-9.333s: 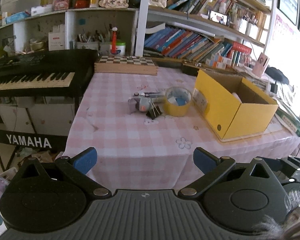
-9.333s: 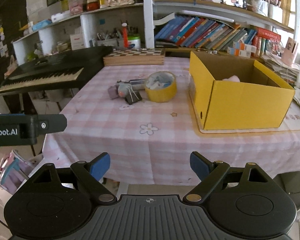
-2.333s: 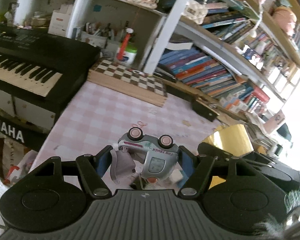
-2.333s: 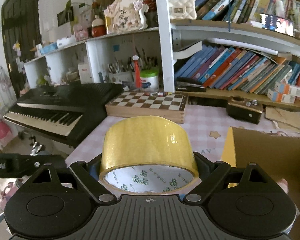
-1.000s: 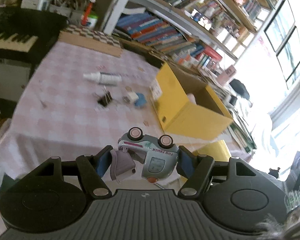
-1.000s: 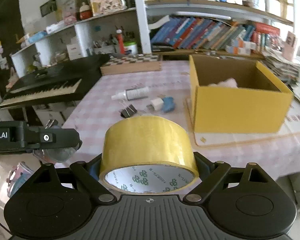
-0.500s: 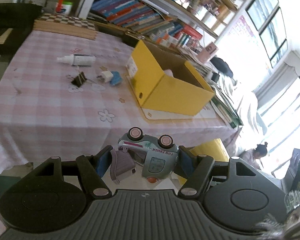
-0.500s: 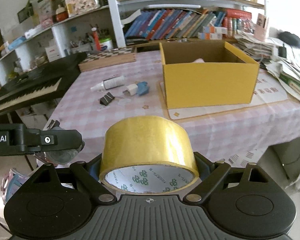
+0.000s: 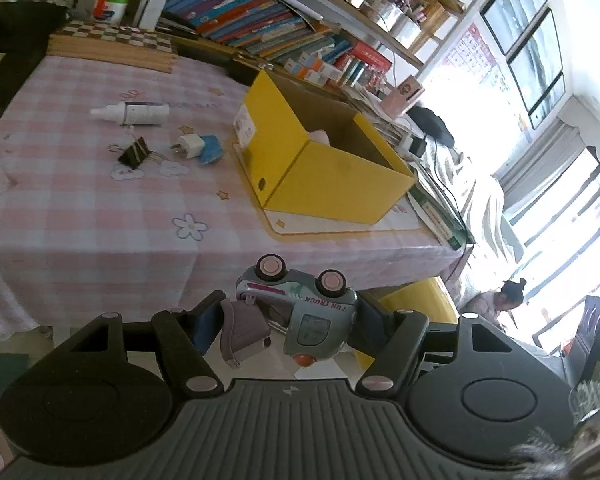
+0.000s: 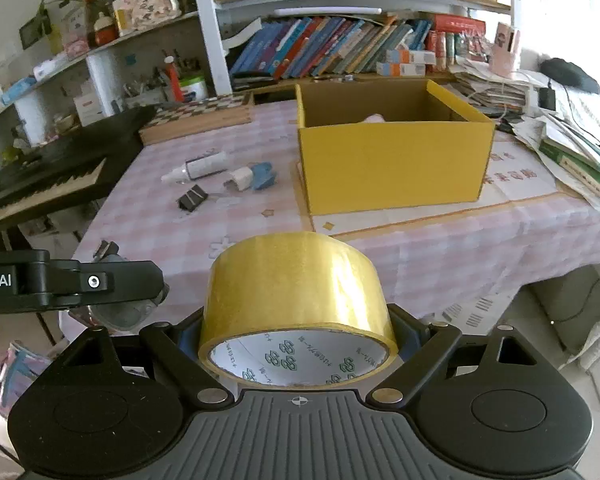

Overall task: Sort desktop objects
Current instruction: 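Carry the truck with left tool while right tool carries tape roll to yellow box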

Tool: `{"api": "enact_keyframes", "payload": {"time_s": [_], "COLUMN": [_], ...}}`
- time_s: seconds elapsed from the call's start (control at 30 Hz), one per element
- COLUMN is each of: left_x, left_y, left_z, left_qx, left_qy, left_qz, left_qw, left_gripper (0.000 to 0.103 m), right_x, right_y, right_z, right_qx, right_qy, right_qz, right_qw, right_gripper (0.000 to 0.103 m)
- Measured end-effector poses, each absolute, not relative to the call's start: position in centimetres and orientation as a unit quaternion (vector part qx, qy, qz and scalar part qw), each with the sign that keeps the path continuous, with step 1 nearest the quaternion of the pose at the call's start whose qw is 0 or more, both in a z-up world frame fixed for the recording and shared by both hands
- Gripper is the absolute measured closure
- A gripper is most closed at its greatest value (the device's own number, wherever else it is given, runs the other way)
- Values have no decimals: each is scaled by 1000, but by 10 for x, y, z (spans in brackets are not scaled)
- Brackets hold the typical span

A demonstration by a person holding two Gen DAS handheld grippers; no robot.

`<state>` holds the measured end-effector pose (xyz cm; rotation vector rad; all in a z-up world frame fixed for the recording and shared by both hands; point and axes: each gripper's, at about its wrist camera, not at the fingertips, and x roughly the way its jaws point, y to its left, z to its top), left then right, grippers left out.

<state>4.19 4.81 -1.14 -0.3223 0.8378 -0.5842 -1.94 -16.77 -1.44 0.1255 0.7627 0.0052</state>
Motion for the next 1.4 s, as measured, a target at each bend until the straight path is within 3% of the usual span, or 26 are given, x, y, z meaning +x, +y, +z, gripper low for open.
{"api": "enact_keyframes", "payload": {"time_s": [1.4], "left_x": [117], "left_y": [-119], "left_z": [-13], "left_qx": [-123], "left_qy": [417], "left_qz": [-312], "left_qw": [845], "left_gripper": [36], "right_x": [52], "right_y": [-319], "right_z": [-20], "right_qx": [82], "right_qy": [387], "right_qz": [-22], "right_qw": [918], "right_gripper": [13]}}
